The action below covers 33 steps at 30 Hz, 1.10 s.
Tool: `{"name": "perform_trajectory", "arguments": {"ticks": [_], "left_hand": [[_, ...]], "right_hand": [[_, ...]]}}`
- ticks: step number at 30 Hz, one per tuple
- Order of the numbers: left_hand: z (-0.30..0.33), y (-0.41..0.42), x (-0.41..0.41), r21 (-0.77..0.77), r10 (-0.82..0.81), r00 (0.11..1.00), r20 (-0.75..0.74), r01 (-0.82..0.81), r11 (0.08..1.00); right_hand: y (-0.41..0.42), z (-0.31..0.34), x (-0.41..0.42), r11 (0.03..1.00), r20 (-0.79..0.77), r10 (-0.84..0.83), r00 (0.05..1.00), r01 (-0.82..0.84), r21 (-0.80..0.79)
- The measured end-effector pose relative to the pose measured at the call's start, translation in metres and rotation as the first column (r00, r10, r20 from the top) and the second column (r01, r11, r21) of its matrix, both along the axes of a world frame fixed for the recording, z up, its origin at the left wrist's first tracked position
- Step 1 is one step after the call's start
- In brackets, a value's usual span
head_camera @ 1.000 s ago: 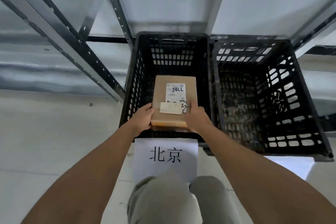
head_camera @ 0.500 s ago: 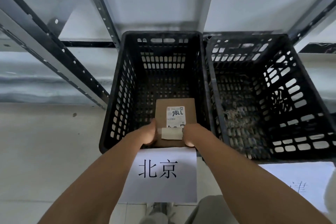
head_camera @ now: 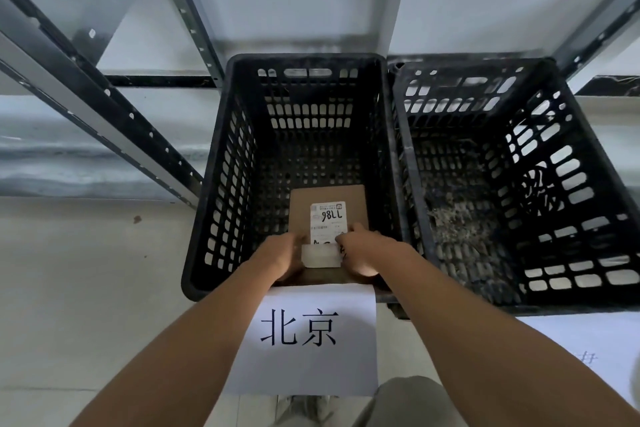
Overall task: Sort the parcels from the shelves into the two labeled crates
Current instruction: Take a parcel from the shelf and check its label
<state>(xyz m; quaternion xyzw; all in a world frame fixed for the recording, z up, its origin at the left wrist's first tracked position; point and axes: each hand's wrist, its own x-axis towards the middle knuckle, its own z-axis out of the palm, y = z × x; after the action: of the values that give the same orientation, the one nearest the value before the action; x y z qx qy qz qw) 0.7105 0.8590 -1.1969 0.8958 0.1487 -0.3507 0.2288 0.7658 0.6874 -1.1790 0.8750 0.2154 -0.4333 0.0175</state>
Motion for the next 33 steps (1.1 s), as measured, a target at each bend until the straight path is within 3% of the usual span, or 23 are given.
{"name": "perform_trajectory", "arguments": {"ticks": [8, 14, 18, 24, 30, 33], "left_hand": [[0.000, 0.027, 0.010, -0.122, 0.128, 0.990, 0.051, -0.121, 0.985], [0.003, 0.023, 0.005, -0.126, 0.061, 0.998, 0.017, -0.058, 0.990], [-0.002, 0.007, -0.003, -0.115, 0.000, 1.000, 0.011, 0.001, 0.993], [-0.003, -0.011, 0.006, 0.008, -0.218, 0.973, -0.074, 0.219, 0.976], [-0.002, -0.010, 0.005, 0.275, -0.452, 0.891, -0.036, 0.444, 0.853], [-0.005, -0.016, 0.008, 0.231, -0.547, 0.835, -0.065, 0.545, 0.806]], "right_hand": [[0.001, 0.004, -0.008, 0.993, 0.076, -0.071, 0.995, 0.063, 0.102], [-0.006, 0.006, -0.012, 0.985, 0.046, -0.104, 0.993, 0.097, 0.140], [-0.008, 0.003, -0.016, 0.998, 0.035, -0.055, 0.998, 0.054, 0.025], [-0.004, -0.006, -0.017, 0.992, 0.025, 0.078, 0.997, -0.075, -0.098], [-0.005, -0.003, -0.010, 0.954, 0.065, 0.265, 0.962, -0.252, -0.162], [-0.007, -0.004, -0.009, 0.955, 0.055, 0.260, 0.964, -0.249, -0.161]]}}
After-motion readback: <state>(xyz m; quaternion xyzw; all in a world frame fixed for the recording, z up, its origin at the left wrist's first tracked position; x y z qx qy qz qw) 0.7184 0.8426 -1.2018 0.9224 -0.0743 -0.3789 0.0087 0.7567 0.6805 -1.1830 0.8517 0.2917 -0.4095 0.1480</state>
